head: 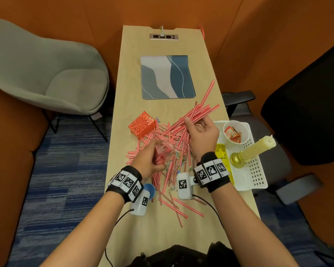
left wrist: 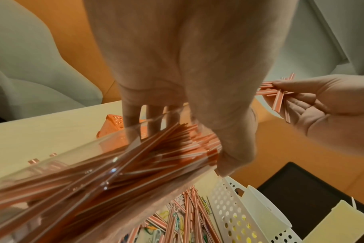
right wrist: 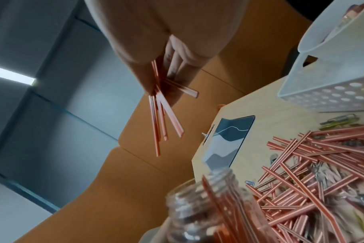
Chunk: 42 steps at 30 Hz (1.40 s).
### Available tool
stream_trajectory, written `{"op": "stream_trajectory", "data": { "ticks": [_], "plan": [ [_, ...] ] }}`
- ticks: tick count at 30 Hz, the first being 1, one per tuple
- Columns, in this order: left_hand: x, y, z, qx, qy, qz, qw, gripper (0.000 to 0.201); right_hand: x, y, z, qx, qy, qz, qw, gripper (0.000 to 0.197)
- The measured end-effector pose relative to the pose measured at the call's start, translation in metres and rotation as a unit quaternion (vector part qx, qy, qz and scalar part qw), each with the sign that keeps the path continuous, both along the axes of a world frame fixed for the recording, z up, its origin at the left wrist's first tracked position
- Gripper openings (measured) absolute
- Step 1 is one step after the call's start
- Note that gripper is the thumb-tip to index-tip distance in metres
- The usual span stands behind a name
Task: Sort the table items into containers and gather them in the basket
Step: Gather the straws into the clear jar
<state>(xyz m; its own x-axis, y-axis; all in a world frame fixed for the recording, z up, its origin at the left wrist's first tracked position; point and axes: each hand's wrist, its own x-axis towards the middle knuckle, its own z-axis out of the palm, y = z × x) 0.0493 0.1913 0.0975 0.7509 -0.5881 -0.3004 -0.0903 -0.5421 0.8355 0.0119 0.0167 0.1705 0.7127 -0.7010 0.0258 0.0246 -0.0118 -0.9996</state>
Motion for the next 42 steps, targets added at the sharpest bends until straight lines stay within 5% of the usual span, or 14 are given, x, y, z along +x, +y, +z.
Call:
{"op": "stream_trajectory", "data": {
  "ticks": [9,15,22,25,33,38,42],
  "plan": [
    [-0.003,-0.012,-0.003,0.008,0.026,0.034,0.999,0.076,-0.014,0.027,-0.032,0.011,-0.015,-0.025,1.0,0.022],
    [0.004,-0.014,0.0,0.024,0.001,0.022,0.999,0.08,-0.021,0.033,-0.06,-0.092,0.087,0.012,0.992,0.008],
    [0.001,-0.019,-0.002,0.02,-0.013,-0.003,1.0,0.079,-0.013,0.039,-0.069,-0.037,0.169,0.054,0.983,0.072],
    [0.001,-0.019,-0.002,0.016,-0.011,0.005,1.0,0.077,-0.012,0.038,-0.062,0.012,0.143,0.052,0.988,0.054],
    [0.008,-0.02,0.001,0.044,-0.04,0.007,0.998,0.08,-0.026,0.038,-0.067,-0.021,0.122,0.096,0.988,0.043],
    [0.009,-0.019,0.002,0.062,-0.053,-0.007,0.997,0.084,-0.036,0.034,-0.079,-0.169,0.165,0.099,0.967,0.032],
    [0.009,-0.016,-0.001,0.077,-0.068,-0.016,0.995,0.082,-0.039,0.023,-0.082,-0.199,0.162,0.061,0.964,0.027]
  ]
}}
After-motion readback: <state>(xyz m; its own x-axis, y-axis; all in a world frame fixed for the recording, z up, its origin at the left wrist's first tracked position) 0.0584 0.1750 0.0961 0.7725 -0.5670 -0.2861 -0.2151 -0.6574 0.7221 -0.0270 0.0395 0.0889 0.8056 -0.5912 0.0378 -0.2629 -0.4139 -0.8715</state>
